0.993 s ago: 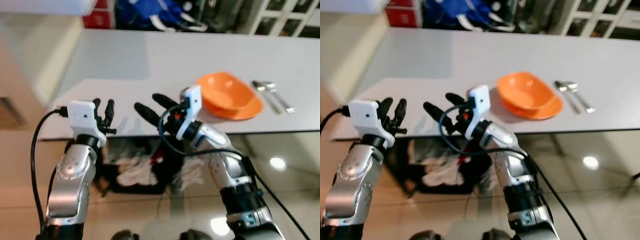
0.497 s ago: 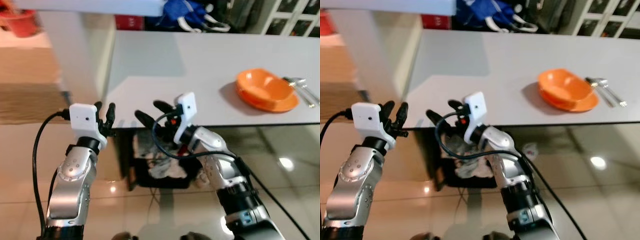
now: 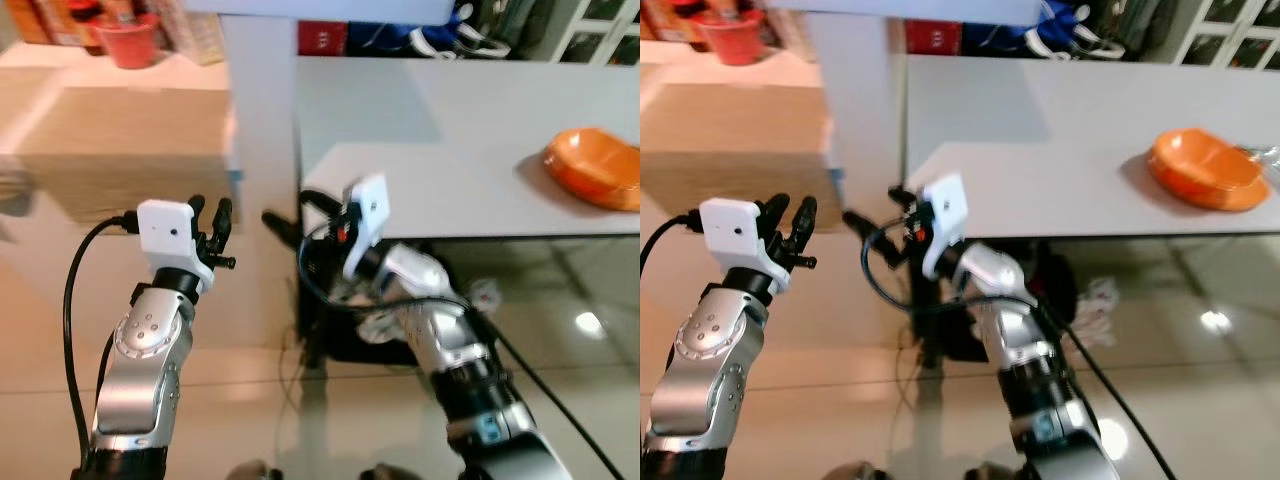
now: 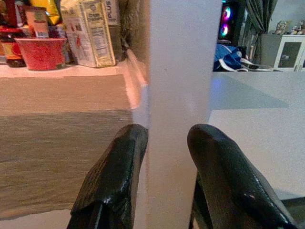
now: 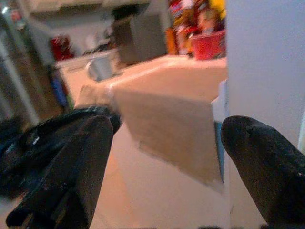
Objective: Setting the table
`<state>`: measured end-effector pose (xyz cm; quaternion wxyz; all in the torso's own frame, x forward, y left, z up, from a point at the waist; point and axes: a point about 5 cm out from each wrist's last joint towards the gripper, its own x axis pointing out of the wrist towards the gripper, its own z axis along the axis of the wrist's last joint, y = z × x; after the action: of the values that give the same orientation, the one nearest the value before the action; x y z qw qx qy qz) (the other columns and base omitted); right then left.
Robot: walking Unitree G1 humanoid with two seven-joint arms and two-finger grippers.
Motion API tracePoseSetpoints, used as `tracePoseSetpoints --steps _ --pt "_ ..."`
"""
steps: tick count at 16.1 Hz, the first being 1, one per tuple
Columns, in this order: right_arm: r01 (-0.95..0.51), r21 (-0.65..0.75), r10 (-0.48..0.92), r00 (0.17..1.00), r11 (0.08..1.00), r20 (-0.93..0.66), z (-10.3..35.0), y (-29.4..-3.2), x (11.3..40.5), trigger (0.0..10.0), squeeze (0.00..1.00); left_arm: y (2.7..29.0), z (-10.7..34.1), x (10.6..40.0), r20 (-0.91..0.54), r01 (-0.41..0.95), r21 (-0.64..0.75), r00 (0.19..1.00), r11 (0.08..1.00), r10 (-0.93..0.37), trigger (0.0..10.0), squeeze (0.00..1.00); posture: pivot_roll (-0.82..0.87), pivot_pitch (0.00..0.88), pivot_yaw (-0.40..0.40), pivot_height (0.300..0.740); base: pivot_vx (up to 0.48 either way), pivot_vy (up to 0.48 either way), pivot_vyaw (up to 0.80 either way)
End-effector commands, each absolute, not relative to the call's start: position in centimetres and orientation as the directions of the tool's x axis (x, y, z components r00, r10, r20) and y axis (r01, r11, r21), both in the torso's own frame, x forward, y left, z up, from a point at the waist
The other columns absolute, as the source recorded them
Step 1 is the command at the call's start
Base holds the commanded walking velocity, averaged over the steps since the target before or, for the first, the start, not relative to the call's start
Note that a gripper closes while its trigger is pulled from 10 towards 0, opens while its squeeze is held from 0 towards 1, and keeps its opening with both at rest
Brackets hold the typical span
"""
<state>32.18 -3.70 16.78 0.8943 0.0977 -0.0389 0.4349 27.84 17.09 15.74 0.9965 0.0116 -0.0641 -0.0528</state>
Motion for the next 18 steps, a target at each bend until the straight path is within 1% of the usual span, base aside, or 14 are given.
tracePoseSetpoints --steps 1,2,3,5,6,7,8,10,11,12,14,15,16,18 --pt "-0.737 0.181 0.729 0.673 0.651 0.122 15.6 -4.9 32.7 10.0 0.00 17.0 15.3 28.0 0.103 0.122 0.045 0.987 0.991 -0.126 10.0 0.00 -0.05 0.034 -0.006 0.740 0.000 0.480 0.00" --pt "-0.733 0.207 0.720 0.678 0.648 0.147 16.1 -5.0 32.9 10.0 0.00 16.8 16.5 28.0 0.148 0.134 0.002 0.980 0.991 -0.133 10.0 0.00 -0.05 0.026 -0.007 0.740 0.000 0.480 0.00" --pt "-0.735 0.221 0.721 0.675 0.641 0.155 16.3 -5.0 33.0 10.0 0.00 16.7 17.0 28.2 0.166 0.142 -0.013 0.976 0.990 -0.138 10.0 0.00 -0.04 0.031 -0.008 0.740 0.000 0.480 0.00" --pt "-0.727 0.188 0.720 0.684 0.661 0.114 15.6 -4.8 33.3 10.0 0.00 16.9 16.2 28.4 0.137 0.136 0.015 0.981 0.991 -0.137 10.0 0.00 -0.04 0.022 -0.007 0.740 0.000 0.480 0.00" --pt "-0.725 0.197 0.719 0.685 0.659 0.117 15.5 -4.7 33.4 10.0 0.54 16.7 16.3 28.4 0.141 0.143 0.010 0.980 0.990 -0.143 10.0 0.00 -0.04 0.024 -0.006 0.740 0.000 0.480 0.00" --pt "-0.724 0.198 0.718 0.686 0.660 0.117 15.5 -4.7 33.4 10.0 0.54 16.6 16.3 28.4 0.142 0.146 0.008 0.979 0.989 -0.146 10.0 0.00 -0.04 0.024 -0.006 0.740 0.000 0.480 0.00" --pt "-0.719 0.203 0.712 0.692 0.665 0.121 15.5 -4.5 33.4 10.0 1.00 16.3 16.4 28.5 0.143 0.156 0.007 0.977 0.988 -0.156 10.0 0.00 -0.05 0.023 -0.001 0.740 0.000 0.480 0.00" --pt "-0.727 0.202 0.718 0.684 0.656 0.129 15.6 -4.3 33.2 10.0 1.00 15.7 16.4 28.5 0.145 0.172 0.005 0.975 0.985 -0.171 10.0 0.00 -0.05 0.029 -0.006 0.740 0.000 0.480 0.00" --pt "-0.719 0.182 0.710 0.693 0.671 0.125 15.7 -4.5 33.3 10.0 0.98 15.6 16.3 28.5 0.145 0.173 0.002 0.975 0.985 -0.172 10.0 0.00 -0.05 0.029 -0.006 0.740 0.000 0.480 0.00" --pt "-0.720 0.175 0.708 0.693 0.672 0.133 15.9 -4.5 33.3 10.0 0.00 15.5 16.3 28.5 0.145 0.175 0.003 0.974 0.984 -0.174 10.0 0.00 -0.05 0.030 -0.006 0.740 0.000 0.480 0.00" --pt "-0.727 0.185 0.706 0.687 0.662 0.174 16.8 -4.6 33.4 10.0 0.00 15.5 16.6 28.5 0.153 0.179 0.011 0.972 0.984 -0.178 10.0 0.00 -0.05 0.034 -0.003 0.740 0.000 0.480 0.00" --pt "-0.705 0.186 0.691 0.708 0.684 0.143 16.0 -4.9 33.7 10.0 0.00 15.8 16.1 28.6 0.135 0.165 0.009 0.977 0.986 -0.165 10.0 0.00 -0.05 0.035 0.004 0.740 0.000 0.480 0.00" --pt "-0.693 0.188 0.681 0.720 0.696 0.133 15.5 -5.4 33.7 10.0 0.00 15.9 15.4 28.5 0.111 0.158 0.030 0.981 0.987 -0.160 10.0 0.00 -0.05 0.034 -0.008 0.740 0.000 0.480 0.00" --pt "-0.683 0.183 0.672 0.730 0.707 0.128 15.5 -5.6 33.8 10.0 0.00 16.5 14.9 28.6 0.089 0.115 0.048 0.989 0.992 -0.119 10.0 0.00 -0.05 0.036 -0.007 0.740 0.000 0.480 0.00"
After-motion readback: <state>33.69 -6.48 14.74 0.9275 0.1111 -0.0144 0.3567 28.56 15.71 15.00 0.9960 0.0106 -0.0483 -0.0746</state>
